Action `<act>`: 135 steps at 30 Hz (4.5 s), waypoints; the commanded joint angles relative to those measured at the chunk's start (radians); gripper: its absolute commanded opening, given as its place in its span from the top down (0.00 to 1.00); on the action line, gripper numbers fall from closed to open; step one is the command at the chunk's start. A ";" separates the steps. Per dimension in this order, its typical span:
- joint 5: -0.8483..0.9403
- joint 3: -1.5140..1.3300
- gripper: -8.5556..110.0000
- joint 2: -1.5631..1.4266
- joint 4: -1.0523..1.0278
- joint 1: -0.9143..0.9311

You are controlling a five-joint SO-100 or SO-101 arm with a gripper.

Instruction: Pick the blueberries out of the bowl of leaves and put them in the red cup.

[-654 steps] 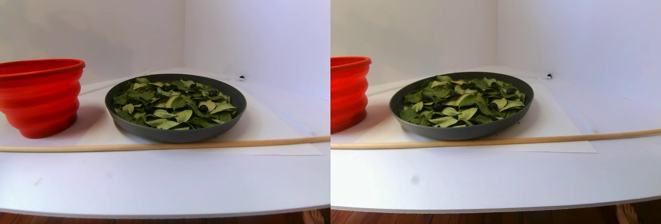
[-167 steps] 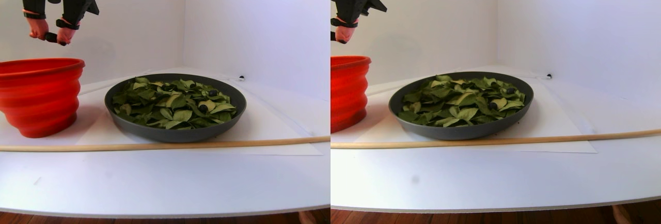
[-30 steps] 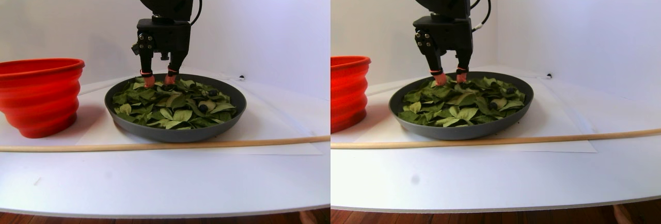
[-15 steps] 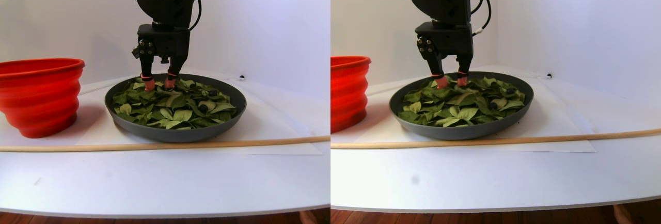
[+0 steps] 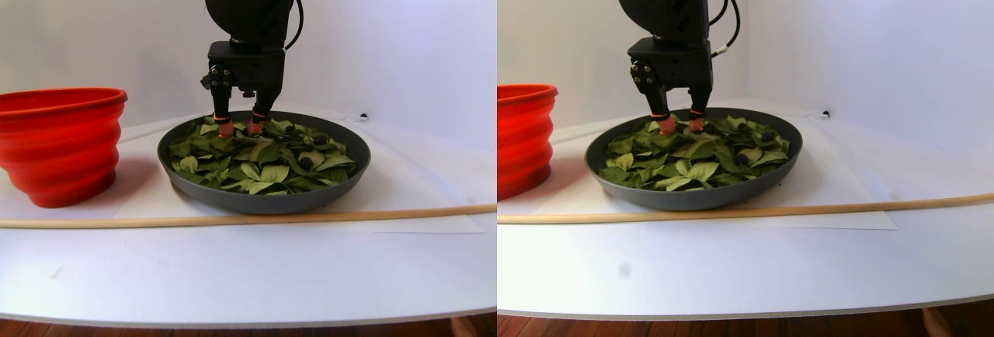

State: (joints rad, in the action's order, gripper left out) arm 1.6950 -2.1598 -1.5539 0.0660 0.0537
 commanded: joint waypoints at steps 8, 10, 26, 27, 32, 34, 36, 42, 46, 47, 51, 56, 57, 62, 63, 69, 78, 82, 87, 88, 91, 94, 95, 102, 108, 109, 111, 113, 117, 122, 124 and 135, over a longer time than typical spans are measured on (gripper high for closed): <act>-0.002 0.044 0.79 0.020 0.040 -0.005; -0.002 0.052 0.79 0.031 0.043 -0.003; -0.015 0.055 0.79 0.067 0.074 -0.014; -0.017 0.054 0.79 0.071 0.074 -0.015; -0.018 0.052 0.80 0.092 0.091 -0.015; -0.018 0.055 0.80 0.098 0.094 -0.014; -0.018 0.057 0.80 0.103 0.094 -0.014; -0.015 0.057 0.81 0.104 0.095 -0.012; -0.012 0.055 0.82 0.110 0.104 -0.011; -0.012 0.055 0.82 0.112 0.106 -0.011; -0.008 0.055 0.83 0.114 0.107 -0.011; -0.005 0.054 0.84 0.117 0.110 -0.011; -0.005 0.054 0.84 0.120 0.110 -0.011; -0.002 0.046 0.85 0.121 0.117 -0.011; -0.002 0.046 0.85 0.120 0.117 -0.011; -0.005 0.043 0.86 0.110 0.120 -0.012; -0.005 0.020 0.87 0.055 0.121 -0.018; 0.000 0.002 0.87 0.020 0.120 -0.025; 0.005 -0.008 0.87 -0.011 0.109 -0.026; 0.005 -0.009 0.87 -0.017 0.107 -0.026; 0.006 -0.014 0.87 -0.040 0.095 -0.026; 0.008 -0.017 0.87 -0.060 0.075 -0.026; 0.009 -0.018 0.87 -0.067 0.069 -0.026; 0.015 -0.044 0.86 -0.121 0.026 -0.032; 0.025 -0.066 0.86 -0.161 -0.008 -0.037; 0.026 -0.071 0.86 -0.170 -0.014 -0.037; 0.028 -0.080 0.86 -0.192 -0.029 -0.043; 0.029 -0.087 0.86 -0.213 -0.044 -0.048; 0.029 -0.100 0.86 -0.258 -0.078 -0.055; 0.028 -0.112 0.86 -0.316 -0.124 -0.067; 0.026 -0.118 0.86 -0.341 -0.147 -0.074; 0.015 -0.152 0.86 -0.462 -0.241 -0.118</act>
State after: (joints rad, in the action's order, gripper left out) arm 1.7196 -2.3178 -1.9083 -0.1641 -0.0522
